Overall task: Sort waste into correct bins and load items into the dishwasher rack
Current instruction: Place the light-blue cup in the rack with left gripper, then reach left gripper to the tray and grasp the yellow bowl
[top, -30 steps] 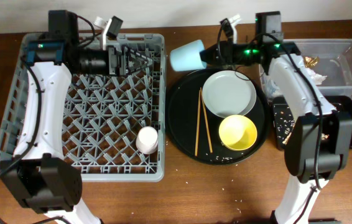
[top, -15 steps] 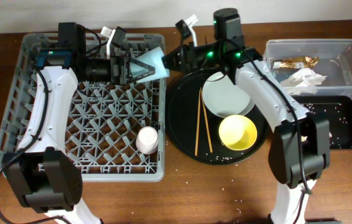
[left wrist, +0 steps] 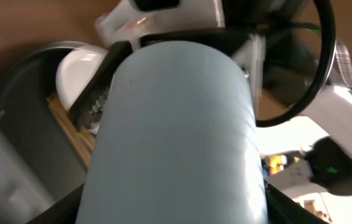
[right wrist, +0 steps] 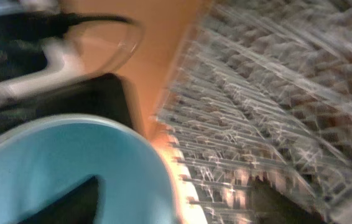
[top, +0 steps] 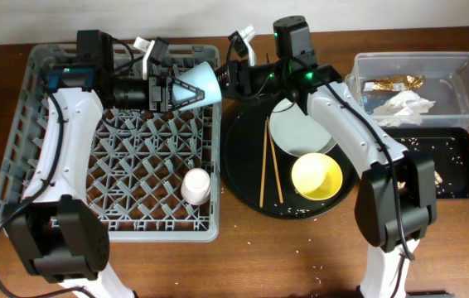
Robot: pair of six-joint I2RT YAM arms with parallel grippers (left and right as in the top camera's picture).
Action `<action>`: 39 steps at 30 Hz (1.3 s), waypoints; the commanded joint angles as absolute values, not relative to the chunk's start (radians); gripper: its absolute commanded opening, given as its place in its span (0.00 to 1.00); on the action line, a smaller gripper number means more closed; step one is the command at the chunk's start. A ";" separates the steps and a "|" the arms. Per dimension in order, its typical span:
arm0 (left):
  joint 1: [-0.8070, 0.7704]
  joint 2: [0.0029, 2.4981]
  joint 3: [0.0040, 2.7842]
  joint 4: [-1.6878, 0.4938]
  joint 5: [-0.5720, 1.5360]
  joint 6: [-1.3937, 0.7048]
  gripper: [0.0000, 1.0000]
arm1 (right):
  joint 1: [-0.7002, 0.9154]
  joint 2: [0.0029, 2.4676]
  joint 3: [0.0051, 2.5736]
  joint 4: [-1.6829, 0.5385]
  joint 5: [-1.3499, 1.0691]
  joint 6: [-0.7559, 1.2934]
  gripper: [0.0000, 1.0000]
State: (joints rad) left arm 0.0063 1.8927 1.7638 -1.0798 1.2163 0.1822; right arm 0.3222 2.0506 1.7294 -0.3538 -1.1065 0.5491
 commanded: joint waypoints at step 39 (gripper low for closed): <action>-0.463 2.268 2.389 -1.451 0.449 0.097 0.81 | -0.047 1.688 1.981 -1.438 -0.123 0.251 0.91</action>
State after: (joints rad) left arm -0.4194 2.2253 2.3768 -1.4593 0.4198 0.0933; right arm -0.0471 1.6756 1.9774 -1.4185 -0.1539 0.2405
